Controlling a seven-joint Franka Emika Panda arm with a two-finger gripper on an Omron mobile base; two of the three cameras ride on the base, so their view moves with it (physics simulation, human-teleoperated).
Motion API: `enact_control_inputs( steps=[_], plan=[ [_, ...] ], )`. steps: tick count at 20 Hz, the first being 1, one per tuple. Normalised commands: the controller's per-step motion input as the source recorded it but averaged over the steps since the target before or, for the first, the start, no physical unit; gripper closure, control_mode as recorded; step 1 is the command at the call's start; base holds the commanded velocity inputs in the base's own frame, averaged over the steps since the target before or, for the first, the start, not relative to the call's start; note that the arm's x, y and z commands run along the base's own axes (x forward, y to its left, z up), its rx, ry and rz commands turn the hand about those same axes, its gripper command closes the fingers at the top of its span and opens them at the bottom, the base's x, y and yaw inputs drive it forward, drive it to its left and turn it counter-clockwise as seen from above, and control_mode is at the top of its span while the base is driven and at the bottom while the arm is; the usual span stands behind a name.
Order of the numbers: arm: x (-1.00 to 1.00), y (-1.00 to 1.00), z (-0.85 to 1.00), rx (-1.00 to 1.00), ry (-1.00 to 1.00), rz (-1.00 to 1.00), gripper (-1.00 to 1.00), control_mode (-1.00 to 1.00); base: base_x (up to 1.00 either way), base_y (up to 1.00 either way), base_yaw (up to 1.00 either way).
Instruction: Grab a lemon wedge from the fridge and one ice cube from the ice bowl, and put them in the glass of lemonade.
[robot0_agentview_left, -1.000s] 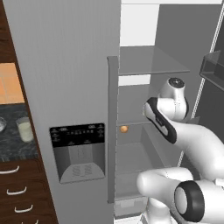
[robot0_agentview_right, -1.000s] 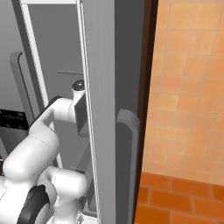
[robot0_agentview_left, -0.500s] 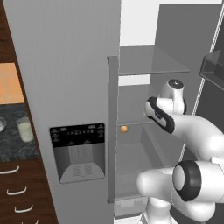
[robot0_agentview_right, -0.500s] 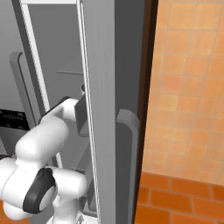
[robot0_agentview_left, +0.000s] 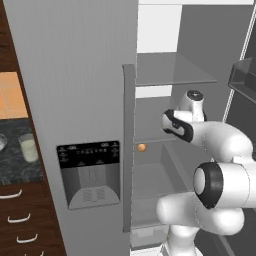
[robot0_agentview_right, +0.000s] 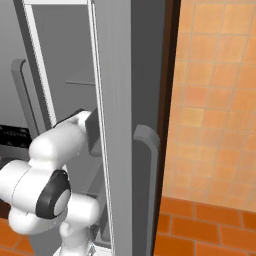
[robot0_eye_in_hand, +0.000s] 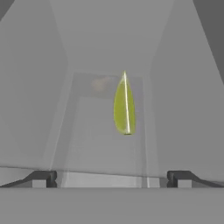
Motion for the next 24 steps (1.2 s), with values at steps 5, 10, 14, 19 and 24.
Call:
enact_control_inputs(
  steps=[5, 10, 14, 19, 24],
  plan=[
    [0.49, -0.01, -0.14, 0.0, 0.0, 0.0, -1.0, -1.0, 0.0, 0.0, 0.0],
    [0.33, -0.15, -0.07, 0.0, 0.0, 0.0, -1.0, -1.0, 0.0, 0.0, 0.0],
    [0.4, -0.16, -0.31, 0.0, 0.0, 0.0, -1.0, -1.0, 0.0, 0.0, 0.0],
    [0.35, 0.0, -0.23, 0.0, 0.0, 0.01, -1.0, -1.0, 0.0, 0.0, 0.0],
    [-0.18, 0.0, -0.01, 0.0, 0.0, 0.04, -1.0, -1.0, 0.0, 0.0, 0.0]
  ],
)
